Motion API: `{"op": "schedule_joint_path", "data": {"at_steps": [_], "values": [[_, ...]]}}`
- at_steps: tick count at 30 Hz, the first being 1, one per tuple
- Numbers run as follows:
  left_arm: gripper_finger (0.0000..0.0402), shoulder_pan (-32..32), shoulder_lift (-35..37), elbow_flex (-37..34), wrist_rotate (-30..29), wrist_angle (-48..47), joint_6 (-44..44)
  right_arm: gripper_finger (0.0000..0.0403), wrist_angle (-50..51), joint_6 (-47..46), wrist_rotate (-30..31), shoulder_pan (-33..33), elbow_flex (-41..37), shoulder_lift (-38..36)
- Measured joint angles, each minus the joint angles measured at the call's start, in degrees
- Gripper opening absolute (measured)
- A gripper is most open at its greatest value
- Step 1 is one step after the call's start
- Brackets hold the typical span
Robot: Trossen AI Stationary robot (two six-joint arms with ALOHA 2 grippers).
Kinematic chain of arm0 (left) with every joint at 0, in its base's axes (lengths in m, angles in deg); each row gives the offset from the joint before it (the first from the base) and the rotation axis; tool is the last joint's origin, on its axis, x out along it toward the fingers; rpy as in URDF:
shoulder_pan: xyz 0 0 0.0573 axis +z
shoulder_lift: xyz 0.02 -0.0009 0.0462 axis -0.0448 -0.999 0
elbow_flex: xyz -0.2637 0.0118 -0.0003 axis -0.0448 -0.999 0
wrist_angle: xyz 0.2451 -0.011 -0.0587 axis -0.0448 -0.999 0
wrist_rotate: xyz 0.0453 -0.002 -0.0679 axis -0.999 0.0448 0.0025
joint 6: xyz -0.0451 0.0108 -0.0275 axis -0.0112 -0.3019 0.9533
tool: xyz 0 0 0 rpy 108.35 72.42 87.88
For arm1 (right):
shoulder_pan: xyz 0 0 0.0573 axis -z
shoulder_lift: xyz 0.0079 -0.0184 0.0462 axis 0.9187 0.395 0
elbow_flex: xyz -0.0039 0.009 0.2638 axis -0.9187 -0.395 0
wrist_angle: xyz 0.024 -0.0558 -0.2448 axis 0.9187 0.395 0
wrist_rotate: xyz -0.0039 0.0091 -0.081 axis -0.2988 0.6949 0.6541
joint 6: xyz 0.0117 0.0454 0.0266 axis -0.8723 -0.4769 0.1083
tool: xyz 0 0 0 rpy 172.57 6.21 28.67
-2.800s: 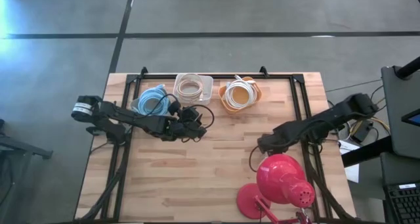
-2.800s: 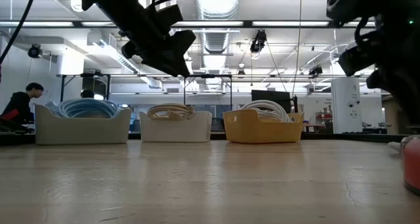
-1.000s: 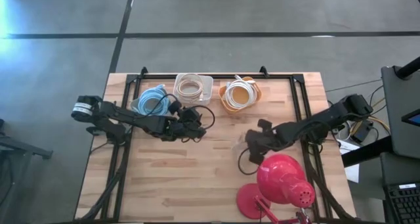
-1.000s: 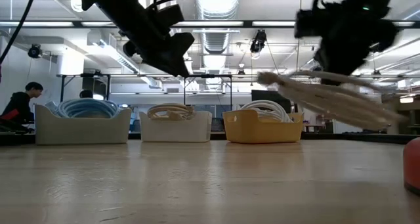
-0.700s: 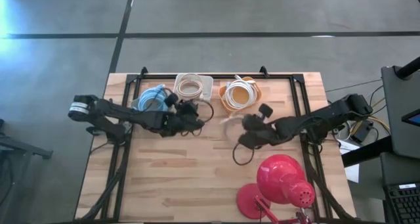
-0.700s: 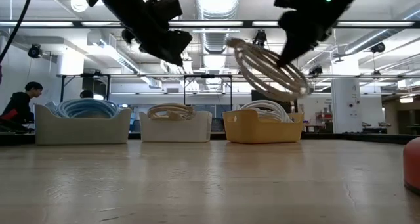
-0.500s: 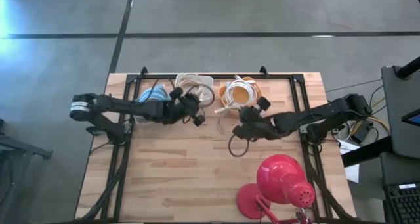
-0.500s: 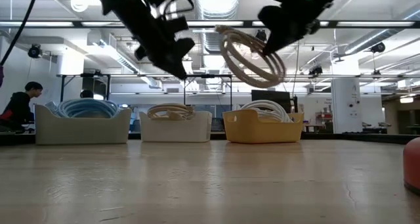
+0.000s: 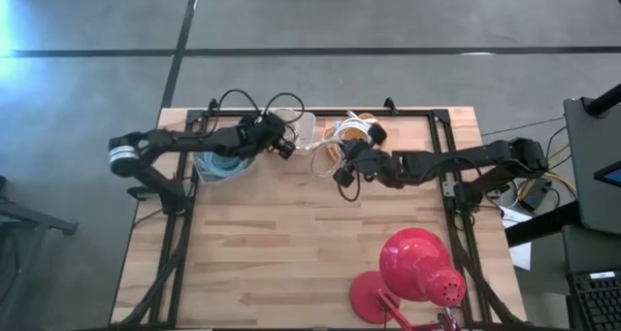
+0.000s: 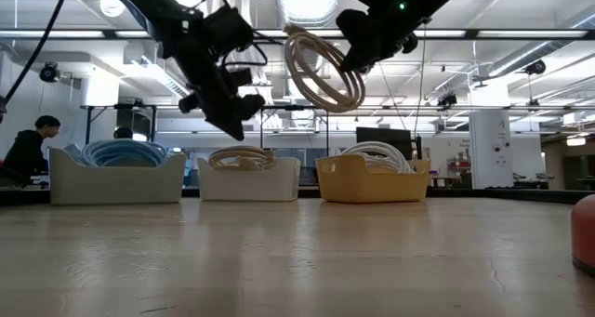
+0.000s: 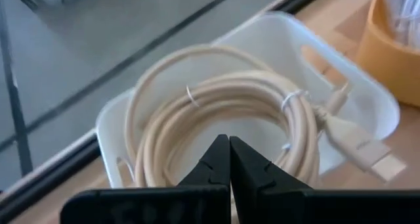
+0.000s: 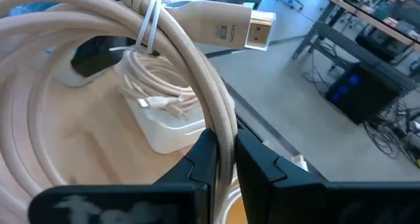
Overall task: Pick & Place USB Port
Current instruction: Put the brown USB cable into the white bin
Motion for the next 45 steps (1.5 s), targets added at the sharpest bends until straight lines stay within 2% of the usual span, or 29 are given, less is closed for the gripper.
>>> {"op": "schedule_joint_path", "data": {"at_steps": [6, 8, 10, 13, 20, 23, 28, 41, 45], "values": [[0.0000, 1.0, -1.2, -0.3, 2.0, 0.2, -0.7, 0.0038, -7.6, 0.6, -0.7, 3.5, -0.1, 0.8], [0.0000, 1.0, -0.7, 0.0, 1.7, 1.0, -2.4, 0.0038, -12.3, 1.7, -3.3, 4.9, -0.1, 2.3], [0.0000, 0.9, 0.7, 0.7, 1.6, 0.8, -4.4, 0.0038, -17.9, 2.4, -8.7, 6.5, 0.0, 4.5], [0.0000, 0.8, 4.4, 1.4, 0.0, 0.3, -5.1, 0.0038, -25.1, 4.2, -13.6, 8.6, 0.6, 9.4], [0.0000, -1.3, 16.0, 1.5, -7.5, -5.0, -4.6, 0.0038, -26.7, 1.5, -13.6, 14.3, 11.4, 22.2], [0.0000, -2.6, 19.9, 0.5, -8.3, -6.0, -4.5, 0.0038, -21.3, 1.2, -13.8, 16.5, 18.7, 27.5], [0.0000, -4.3, 23.7, -1.9, -8.3, -6.5, -4.5, 0.0038, -5.6, -1.3, -14.4, 19.2, 32.2, 35.2], [0.0000, -4.7, 24.3, -8.8, -8.4, -6.2, -3.1, 0.0038, 25.1, 1.0, -17.4, 20.6, 59.1, 52.3], [0.0000, -4.7, 24.4, -9.0, -8.4, -6.1, -3.0, 0.0047, 30.4, 2.9, -17.5, 20.6, 65.7, 56.0]]}}
